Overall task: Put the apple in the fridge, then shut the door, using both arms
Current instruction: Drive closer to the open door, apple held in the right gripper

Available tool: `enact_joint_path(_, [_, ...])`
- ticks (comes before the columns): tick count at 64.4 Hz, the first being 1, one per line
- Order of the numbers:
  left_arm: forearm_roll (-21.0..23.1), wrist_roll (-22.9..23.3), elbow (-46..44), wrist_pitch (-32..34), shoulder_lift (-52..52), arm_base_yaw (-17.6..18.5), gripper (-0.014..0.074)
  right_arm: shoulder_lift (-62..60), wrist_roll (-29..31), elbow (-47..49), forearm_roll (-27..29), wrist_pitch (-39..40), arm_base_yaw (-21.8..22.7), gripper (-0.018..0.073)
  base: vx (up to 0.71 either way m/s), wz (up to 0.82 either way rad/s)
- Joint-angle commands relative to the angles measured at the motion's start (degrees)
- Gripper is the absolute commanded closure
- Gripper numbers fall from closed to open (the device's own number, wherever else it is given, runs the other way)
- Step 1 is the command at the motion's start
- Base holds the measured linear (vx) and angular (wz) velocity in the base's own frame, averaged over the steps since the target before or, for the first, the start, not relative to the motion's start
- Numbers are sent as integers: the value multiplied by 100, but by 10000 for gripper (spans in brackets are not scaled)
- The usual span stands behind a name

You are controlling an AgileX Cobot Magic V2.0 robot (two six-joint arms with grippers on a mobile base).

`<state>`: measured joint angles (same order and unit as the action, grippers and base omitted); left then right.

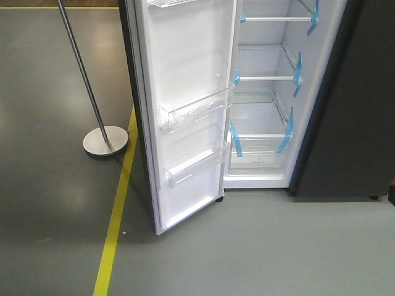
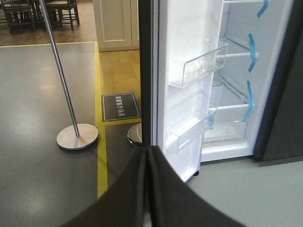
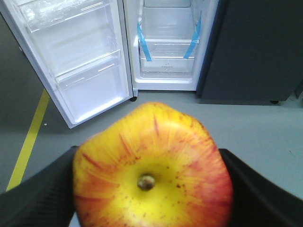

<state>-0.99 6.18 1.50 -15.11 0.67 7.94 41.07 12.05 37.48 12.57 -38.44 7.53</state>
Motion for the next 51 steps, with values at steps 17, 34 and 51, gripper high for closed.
enact_joint_path(17, [7,16,114,407,70,16,602,-19,14,162,43,397,22,372,6,-1])
enact_joint_path(34, [7,16,114,407,70,16,602,-19,14,162,43,397,22,372,7,-1])
enact_joint_path(51, [7,16,114,407,70,16,602,-19,14,162,43,397,22,372,7,-1])
